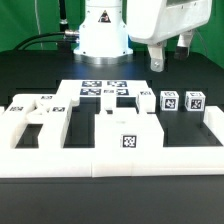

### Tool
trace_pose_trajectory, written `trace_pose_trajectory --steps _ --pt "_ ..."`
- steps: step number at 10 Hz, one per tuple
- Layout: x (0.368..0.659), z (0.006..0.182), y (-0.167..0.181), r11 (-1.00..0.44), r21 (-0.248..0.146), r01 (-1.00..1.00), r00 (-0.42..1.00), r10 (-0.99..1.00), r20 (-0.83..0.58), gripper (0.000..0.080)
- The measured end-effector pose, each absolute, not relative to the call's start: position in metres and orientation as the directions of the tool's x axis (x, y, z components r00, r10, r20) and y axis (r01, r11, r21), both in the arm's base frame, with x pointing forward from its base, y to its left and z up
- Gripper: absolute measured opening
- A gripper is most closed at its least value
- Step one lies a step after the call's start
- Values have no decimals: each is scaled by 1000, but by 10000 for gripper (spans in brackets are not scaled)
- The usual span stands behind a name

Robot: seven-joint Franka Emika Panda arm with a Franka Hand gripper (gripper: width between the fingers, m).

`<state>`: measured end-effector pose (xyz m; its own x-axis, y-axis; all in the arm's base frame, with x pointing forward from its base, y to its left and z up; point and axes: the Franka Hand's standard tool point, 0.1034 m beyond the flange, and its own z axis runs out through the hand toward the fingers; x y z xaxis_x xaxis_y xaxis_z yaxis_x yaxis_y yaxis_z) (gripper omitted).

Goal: Assemble chair

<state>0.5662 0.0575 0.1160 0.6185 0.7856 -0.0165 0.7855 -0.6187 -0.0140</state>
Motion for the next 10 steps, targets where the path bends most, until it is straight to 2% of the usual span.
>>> trace_pose_trajectory --steps 6,8,9,10 --pt "565 113 56 -620 -17 784 620 784 -20 650" --pt "570 87 34 -597 -21 802 596 802 -22 650" --pt "578 77 22 -575 -4 818 575 818 -10 650" --pt "583 71 8 -524 -8 852 523 852 -11 650"
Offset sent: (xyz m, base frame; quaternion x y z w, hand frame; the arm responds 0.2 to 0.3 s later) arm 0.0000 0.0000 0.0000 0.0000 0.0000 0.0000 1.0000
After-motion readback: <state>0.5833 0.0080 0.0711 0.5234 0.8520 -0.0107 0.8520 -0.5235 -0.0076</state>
